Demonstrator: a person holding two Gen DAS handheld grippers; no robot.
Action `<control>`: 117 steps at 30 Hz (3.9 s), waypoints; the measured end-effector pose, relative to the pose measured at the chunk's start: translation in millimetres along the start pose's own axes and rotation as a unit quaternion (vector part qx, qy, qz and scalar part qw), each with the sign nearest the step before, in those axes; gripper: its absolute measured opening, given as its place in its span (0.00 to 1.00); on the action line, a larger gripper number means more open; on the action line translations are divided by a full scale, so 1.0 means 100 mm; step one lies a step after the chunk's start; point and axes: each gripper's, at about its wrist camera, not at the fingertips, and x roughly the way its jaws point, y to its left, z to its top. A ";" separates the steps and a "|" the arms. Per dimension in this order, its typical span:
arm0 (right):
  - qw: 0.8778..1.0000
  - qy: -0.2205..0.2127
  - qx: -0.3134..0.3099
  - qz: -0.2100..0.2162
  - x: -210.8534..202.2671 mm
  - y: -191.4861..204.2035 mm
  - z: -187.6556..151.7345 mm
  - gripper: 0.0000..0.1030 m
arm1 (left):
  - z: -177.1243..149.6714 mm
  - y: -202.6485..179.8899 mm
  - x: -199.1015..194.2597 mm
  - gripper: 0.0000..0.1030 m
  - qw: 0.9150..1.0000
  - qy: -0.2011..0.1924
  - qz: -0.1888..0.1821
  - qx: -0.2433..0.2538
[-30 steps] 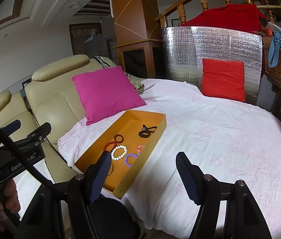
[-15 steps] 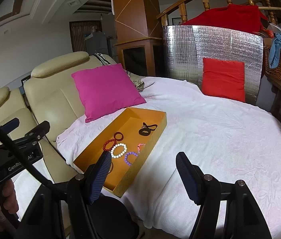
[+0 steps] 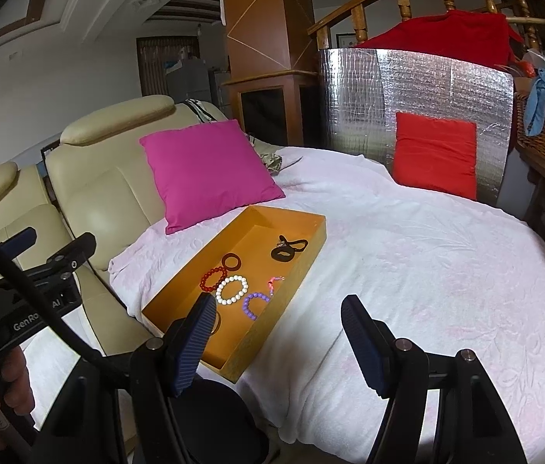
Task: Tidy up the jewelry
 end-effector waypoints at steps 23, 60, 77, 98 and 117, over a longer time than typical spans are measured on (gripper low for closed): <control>0.999 0.018 -0.039 0.009 0.37 0.32 0.21 0.69 | -0.09 0.15 0.31 0.91 0.999 0.030 0.015 -0.004; 0.996 0.052 -0.067 -0.004 1.04 0.48 0.34 0.69 | -0.11 0.25 1.01 0.91 0.997 0.074 0.013 -0.023; 0.995 0.076 -0.070 -0.002 1.49 0.51 0.36 0.69 | -0.13 0.31 1.41 0.91 0.995 0.098 0.025 -0.025; 0.994 0.090 -0.068 0.002 1.74 0.45 0.32 0.69 | -0.14 0.22 1.67 0.91 0.993 0.116 0.026 -0.020; 0.995 0.079 -0.065 0.011 1.65 0.48 0.33 0.69 | -0.12 0.24 1.54 0.91 0.994 0.107 0.034 -0.017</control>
